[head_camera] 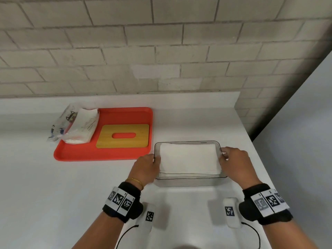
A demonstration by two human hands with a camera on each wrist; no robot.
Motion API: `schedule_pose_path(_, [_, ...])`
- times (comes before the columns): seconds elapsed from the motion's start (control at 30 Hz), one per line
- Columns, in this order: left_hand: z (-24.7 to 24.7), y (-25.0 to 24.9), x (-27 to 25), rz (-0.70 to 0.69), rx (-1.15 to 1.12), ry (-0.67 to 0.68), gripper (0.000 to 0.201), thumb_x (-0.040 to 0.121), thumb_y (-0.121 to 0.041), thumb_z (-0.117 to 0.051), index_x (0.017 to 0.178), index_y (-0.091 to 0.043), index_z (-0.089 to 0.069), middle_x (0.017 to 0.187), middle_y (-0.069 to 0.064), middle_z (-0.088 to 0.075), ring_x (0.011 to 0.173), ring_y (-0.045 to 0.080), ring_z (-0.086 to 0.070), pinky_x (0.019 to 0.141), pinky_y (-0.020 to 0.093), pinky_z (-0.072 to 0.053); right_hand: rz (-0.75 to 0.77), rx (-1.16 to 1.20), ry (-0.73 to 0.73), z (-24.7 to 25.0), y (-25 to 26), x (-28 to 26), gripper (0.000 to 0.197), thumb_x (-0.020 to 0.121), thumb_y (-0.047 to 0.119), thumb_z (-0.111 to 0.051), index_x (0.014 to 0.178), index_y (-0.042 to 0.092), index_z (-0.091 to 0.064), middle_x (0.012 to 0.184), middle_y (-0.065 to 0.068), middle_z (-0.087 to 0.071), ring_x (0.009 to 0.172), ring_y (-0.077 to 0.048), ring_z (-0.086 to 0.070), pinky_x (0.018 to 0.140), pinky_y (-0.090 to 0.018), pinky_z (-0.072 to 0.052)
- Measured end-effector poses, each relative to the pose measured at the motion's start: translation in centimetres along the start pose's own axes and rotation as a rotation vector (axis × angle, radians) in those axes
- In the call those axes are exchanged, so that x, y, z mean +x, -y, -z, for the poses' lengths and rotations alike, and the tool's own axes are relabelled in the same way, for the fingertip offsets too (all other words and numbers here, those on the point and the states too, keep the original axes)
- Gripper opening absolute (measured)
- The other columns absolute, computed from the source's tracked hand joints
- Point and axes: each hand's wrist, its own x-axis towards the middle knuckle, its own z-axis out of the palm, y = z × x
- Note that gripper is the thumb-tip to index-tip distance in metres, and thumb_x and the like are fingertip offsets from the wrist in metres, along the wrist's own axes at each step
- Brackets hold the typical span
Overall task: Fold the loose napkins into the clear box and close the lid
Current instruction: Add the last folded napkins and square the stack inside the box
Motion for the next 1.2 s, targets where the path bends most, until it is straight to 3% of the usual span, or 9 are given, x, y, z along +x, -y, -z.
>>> schedule_pose_path(0.07, [-0.1, 0.1, 0.0, -0.02, 0.077, -0.099, 0.054, 0.106, -0.059, -0.031, 0.091, -0.017, -0.063, 0.092, 0.01, -0.075, 0.091, 0.032, -0.072, 0.083, 0.044, -0.058, 0.026, -0.017, -0.049, 0.6, 0.0, -0.3, 0.031, 0.097, 0.027, -0.066, 0.125, 0.017, -0.069, 0.11, -0.002, -0.077, 0.102, -0.028, -0.071, 0.084, -0.036, -0.054])
schedule_pose_path(0.13, [0.0, 0.1, -0.3, -0.15, 0.088, -0.288, 0.039, 0.104, -0.049, -0.049, 0.123, -0.018, -0.066, 0.116, 0.006, -0.073, 0.108, 0.029, -0.068, 0.088, 0.041, -0.057, 0.14, -0.044, -0.134, 1.2, 0.4, -1.0, 0.046, 0.092, 0.033, -0.076, 0.135, 0.017, -0.066, 0.124, -0.003, -0.072, 0.112, -0.027, -0.069, 0.091, -0.036, -0.054])
schedule_pose_path(0.17, [0.2, -0.1, -0.4, -0.264, 0.082, -0.364, 0.033, 0.102, -0.039, -0.058, 0.126, -0.019, -0.067, 0.121, 0.004, -0.07, 0.111, 0.026, -0.065, 0.09, 0.039, -0.056, 0.233, -0.026, -0.143, 1.3, 0.7, -1.2, 0.047, 0.089, 0.033, -0.08, 0.133, 0.018, -0.068, 0.127, -0.001, -0.071, 0.116, -0.025, -0.067, 0.093, -0.035, -0.053])
schedule_pose_path(0.23, [0.4, -0.8, -0.6, -0.481, 0.123, -0.401, 0.026, 0.096, -0.026, -0.069, 0.121, -0.021, -0.072, 0.126, -0.001, -0.068, 0.119, 0.02, -0.061, 0.1, 0.034, -0.051, 0.378, 0.004, -0.002, 1.3, 1.0, -1.2, 0.047, 0.086, 0.034, -0.083, 0.131, 0.026, -0.071, 0.137, 0.01, -0.064, 0.128, -0.014, -0.058, 0.105, -0.025, -0.044])
schedule_pose_path(0.33, [0.2, -2.1, -0.4, -0.592, 0.232, -0.16, 0.03, 0.091, -0.031, -0.075, 0.121, -0.028, -0.074, 0.141, -0.008, -0.063, 0.131, 0.013, -0.055, 0.111, 0.031, -0.044, 0.443, -0.051, 0.303, 0.7, 1.4, -0.7, 0.056, 0.084, 0.049, -0.08, 0.137, 0.04, -0.062, 0.154, 0.025, -0.043, 0.144, 0.001, -0.036, 0.12, -0.021, -0.029])
schedule_pose_path(0.47, [-0.5, -3.2, 0.4, -0.493, 0.363, 0.098, 0.055, 0.086, -0.049, -0.077, 0.138, -0.037, -0.062, 0.162, -0.011, -0.039, 0.148, 0.008, -0.037, 0.119, 0.024, -0.029, 0.439, -0.164, 0.396, 0.6, 2.0, 0.2, 0.077, 0.079, 0.063, -0.078, 0.149, 0.043, -0.05, 0.164, 0.023, -0.028, 0.152, -0.001, -0.02, 0.122, -0.023, -0.023])
schedule_pose_path(0.6, [-1.2, -3.4, 0.8, -0.4, 0.419, 0.137, 0.063, 0.086, -0.054, -0.075, 0.143, -0.038, -0.055, 0.166, -0.01, -0.032, 0.151, 0.01, -0.028, 0.12, 0.025, -0.025, 0.457, -0.15, 0.434, 0.5, 2.1, 1.0, 0.076, 0.079, 0.06, -0.08, 0.147, 0.046, -0.051, 0.167, 0.019, -0.027, 0.154, -0.006, -0.019, 0.123, -0.026, -0.022])
schedule_pose_path(0.9, [-1.1, -3.8, 0.4, -0.426, 0.453, 0.108, 0.055, 0.088, -0.06, -0.07, 0.136, -0.034, -0.062, 0.152, -0.01, -0.052, 0.14, 0.009, -0.044, 0.112, 0.027, -0.035, 0.455, -0.074, 0.535, 1.3, 1.9, 2.1, 0.07, 0.077, 0.055, -0.084, 0.141, 0.048, -0.057, 0.163, 0.023, -0.032, 0.152, -0.002, -0.022, 0.123, -0.025, -0.02])
schedule_pose_path(1.2, [-0.7, -3.8, 0.6, -0.444, 0.467, 0.128, 0.052, 0.092, -0.054, -0.069, 0.14, -0.035, -0.06, 0.153, -0.014, -0.051, 0.142, 0.007, -0.042, 0.113, 0.027, -0.032, 0.447, -0.108, 0.544, 1.9, 1.8, 1.8, 0.063, 0.081, 0.047, -0.084, 0.139, 0.045, -0.06, 0.16, 0.028, -0.033, 0.151, -0.002, -0.022, 0.112, -0.015, -0.015])
